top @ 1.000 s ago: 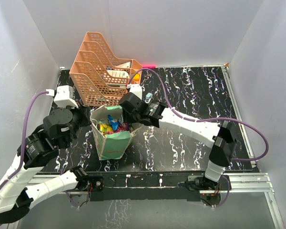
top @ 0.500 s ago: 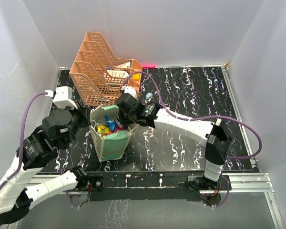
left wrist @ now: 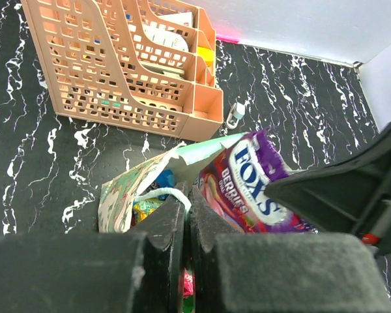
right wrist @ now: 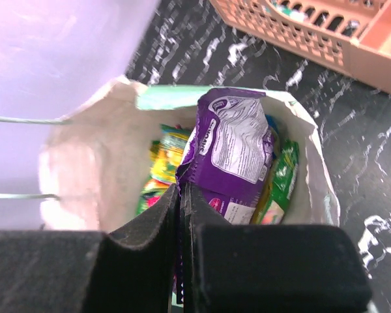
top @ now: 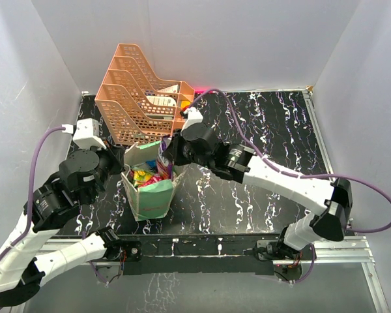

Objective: Take the snacks out of the paper bag

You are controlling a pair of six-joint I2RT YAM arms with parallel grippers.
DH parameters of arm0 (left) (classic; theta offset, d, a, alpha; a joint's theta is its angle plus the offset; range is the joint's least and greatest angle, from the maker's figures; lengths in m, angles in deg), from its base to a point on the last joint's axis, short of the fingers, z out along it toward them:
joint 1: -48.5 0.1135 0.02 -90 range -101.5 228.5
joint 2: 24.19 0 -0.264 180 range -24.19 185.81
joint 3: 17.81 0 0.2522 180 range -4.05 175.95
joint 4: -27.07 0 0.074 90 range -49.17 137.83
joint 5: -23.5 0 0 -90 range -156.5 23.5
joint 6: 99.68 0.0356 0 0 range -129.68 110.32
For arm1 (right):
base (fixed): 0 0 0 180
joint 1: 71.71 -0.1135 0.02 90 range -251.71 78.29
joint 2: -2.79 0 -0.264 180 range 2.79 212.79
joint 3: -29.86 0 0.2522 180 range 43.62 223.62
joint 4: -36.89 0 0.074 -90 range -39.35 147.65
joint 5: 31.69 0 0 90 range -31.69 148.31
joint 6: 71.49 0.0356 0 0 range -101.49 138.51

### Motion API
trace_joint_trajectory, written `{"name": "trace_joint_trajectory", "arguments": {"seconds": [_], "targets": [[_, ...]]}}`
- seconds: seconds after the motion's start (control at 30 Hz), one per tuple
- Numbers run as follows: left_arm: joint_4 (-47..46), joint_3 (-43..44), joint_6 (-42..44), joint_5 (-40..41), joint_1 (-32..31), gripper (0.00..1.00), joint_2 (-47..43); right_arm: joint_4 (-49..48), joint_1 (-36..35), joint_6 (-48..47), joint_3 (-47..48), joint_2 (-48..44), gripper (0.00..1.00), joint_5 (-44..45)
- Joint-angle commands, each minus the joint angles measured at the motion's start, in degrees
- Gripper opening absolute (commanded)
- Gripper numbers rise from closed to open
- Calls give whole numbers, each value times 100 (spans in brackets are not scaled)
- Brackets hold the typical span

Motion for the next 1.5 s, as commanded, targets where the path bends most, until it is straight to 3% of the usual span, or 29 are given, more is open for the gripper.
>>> {"name": "trace_joint_trajectory", "arguments": {"seconds": [0.0, 0.43, 0.63, 0.8, 0.9, 1.13, 1.3, 1.47], "targets": [[-301, -14, -83, -2, -3, 0, 14, -1047, -17, 67, 27, -483, 7, -80], [-265, -6, -119, 9, -3, 0, 120, -1078, -10, -758, 1187, -993, 7, 303], [-300, -18, -101, 16, -2, 0, 142, -926, -13, -1550, 1307, -1330, 7, 1767], [-256, -11, -102, 29, -3, 0, 165, -958, 18, -2452, 925, -1488, 7, 3669], [-253, -7, -85, 47, -3, 0, 162, -1050, 409, -3005, 527, -1520, 7, 4665], [-264, -2, -67, 60, -2, 0, 214, -1163, 2534, -2546, -1052, -1856, 7, 3813], [-290, -22, -67, 39, -7, 0, 249, -1810, 3456, -1761, -2386, -1714, 7, 3368], [-289, 20, -83, -4, -2, 0, 294, -2409, 4349, -1074, -2635, -933, 7, 2375]]}}
